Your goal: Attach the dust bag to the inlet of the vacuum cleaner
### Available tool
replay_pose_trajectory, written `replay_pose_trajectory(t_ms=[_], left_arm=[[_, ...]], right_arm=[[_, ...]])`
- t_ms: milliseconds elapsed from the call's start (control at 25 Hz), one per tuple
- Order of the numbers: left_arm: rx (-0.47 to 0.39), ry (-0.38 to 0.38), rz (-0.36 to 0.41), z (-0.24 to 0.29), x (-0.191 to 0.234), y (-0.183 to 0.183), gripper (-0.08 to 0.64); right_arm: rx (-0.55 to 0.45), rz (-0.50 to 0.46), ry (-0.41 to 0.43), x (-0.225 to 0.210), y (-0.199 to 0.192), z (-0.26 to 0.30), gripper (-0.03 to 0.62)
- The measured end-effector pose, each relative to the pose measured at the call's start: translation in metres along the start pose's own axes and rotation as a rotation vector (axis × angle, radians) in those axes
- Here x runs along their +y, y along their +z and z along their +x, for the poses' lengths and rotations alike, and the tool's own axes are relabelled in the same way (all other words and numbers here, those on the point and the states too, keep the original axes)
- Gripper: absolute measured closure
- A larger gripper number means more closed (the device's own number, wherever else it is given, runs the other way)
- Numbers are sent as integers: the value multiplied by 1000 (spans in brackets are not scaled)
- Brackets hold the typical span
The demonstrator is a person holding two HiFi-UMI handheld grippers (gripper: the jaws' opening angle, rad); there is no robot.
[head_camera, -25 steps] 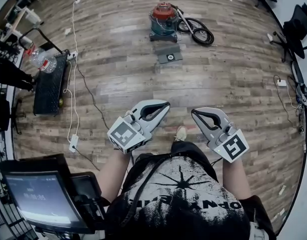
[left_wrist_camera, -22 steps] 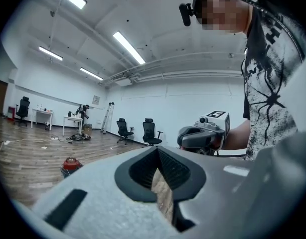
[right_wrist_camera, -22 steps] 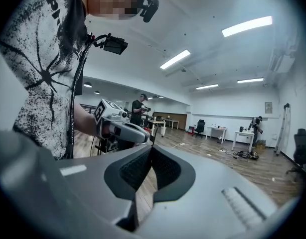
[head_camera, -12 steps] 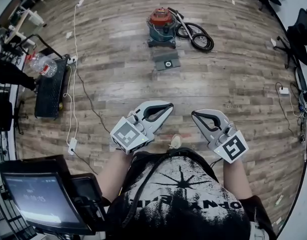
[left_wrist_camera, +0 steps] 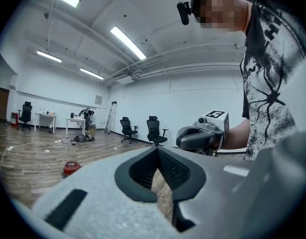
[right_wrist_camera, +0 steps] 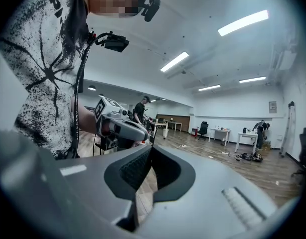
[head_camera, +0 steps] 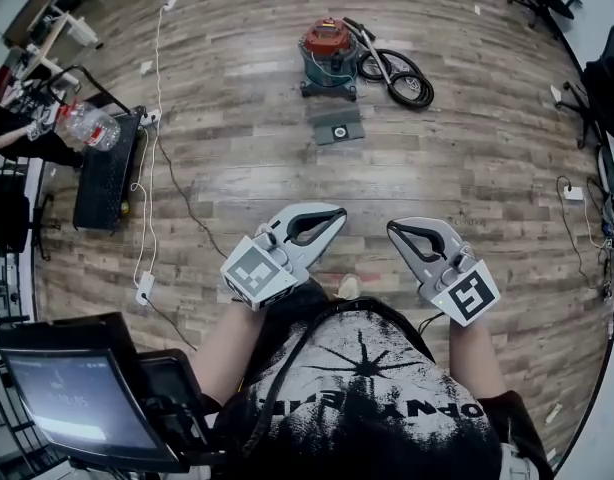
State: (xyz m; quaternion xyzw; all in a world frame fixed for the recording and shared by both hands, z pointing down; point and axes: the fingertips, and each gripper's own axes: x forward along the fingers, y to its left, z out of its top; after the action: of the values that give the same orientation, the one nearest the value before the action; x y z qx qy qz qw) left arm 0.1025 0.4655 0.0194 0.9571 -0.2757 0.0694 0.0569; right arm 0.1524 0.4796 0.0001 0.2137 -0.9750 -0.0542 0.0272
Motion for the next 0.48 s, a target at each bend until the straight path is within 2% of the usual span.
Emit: replay_pose_trajectory(t_ms=[200,480], left_arm=[[-12,3,-1,1,5,0,563],[-19,-39,-33,5,27,-12,562]], right_arm=[[20,6,3,-3,-10,1,586],[32,3,-23,-15,-14,22,586]])
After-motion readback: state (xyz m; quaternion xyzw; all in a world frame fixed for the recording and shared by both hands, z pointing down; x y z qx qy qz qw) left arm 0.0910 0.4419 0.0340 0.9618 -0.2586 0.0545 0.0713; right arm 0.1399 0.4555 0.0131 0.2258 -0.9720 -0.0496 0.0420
